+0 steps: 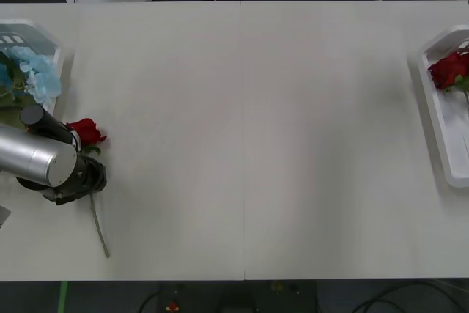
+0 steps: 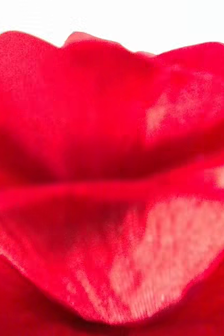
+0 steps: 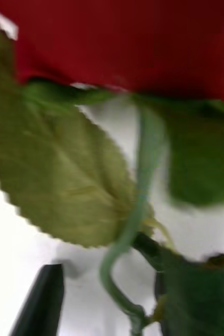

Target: Put the red flowers into the right box and the blue flowers into the left box

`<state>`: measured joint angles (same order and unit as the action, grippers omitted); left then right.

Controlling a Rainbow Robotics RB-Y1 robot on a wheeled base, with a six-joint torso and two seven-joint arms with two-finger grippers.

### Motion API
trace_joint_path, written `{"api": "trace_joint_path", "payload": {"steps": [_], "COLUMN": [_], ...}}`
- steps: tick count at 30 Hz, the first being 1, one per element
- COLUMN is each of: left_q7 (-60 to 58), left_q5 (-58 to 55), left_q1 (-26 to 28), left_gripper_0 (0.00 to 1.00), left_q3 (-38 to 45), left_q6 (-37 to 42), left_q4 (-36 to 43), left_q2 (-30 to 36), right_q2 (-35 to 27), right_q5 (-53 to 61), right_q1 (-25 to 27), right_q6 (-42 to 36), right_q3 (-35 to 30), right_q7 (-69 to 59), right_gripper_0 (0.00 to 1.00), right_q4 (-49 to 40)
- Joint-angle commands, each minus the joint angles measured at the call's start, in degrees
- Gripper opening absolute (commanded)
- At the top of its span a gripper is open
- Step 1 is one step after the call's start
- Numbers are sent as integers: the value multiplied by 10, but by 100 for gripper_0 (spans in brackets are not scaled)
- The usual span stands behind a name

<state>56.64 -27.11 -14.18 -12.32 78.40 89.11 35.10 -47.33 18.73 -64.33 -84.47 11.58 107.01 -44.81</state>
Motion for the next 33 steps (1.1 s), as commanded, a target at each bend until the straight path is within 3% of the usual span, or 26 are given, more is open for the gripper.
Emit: {"api": "trace_joint_path", "payload": {"steps": [1, 2, 3, 9, 15, 23, 29, 33], "left_q7": [1, 1, 1, 8, 35, 86, 171, 185], "left_q5": [14, 14, 15, 17, 8, -93, -196, -327], "left_q1": [-31, -33, -34, -35, -35, -35, -45, -48], "left_gripper_0": [44, 18, 0, 0, 0, 0, 0, 0], "left_q3": [-29, -29, -29, -24, -7, 121, 231, 284], "left_q6": [-43, -43, -42, -41, -5, 127, 172, 164], "left_q4": [-40, -44, -44, -21, 84, 224, 239, 236], "left_q2": [-6, -6, -6, -6, -6, -52, -101, -102], "right_q2": [-27, -26, -26, -14, 1, 29, 33, 32], "right_q5": [-28, -31, -33, -46, -56, -116, -139, -140], "right_q1": [-59, -59, -58, -45, -29, 11, 43, 51], "right_q6": [48, 54, 57, 89, 171, 291, 337, 348], "right_q3": [15, 14, 13, -2, -5, -12, -11, -16], "right_q7": [32, 29, 23, -42, -94, -181, -226, -230], "right_gripper_0": [0, 0, 0, 0, 0, 0, 0, 0], "right_q4": [82, 89, 94, 131, 170, 203, 203, 204]}}
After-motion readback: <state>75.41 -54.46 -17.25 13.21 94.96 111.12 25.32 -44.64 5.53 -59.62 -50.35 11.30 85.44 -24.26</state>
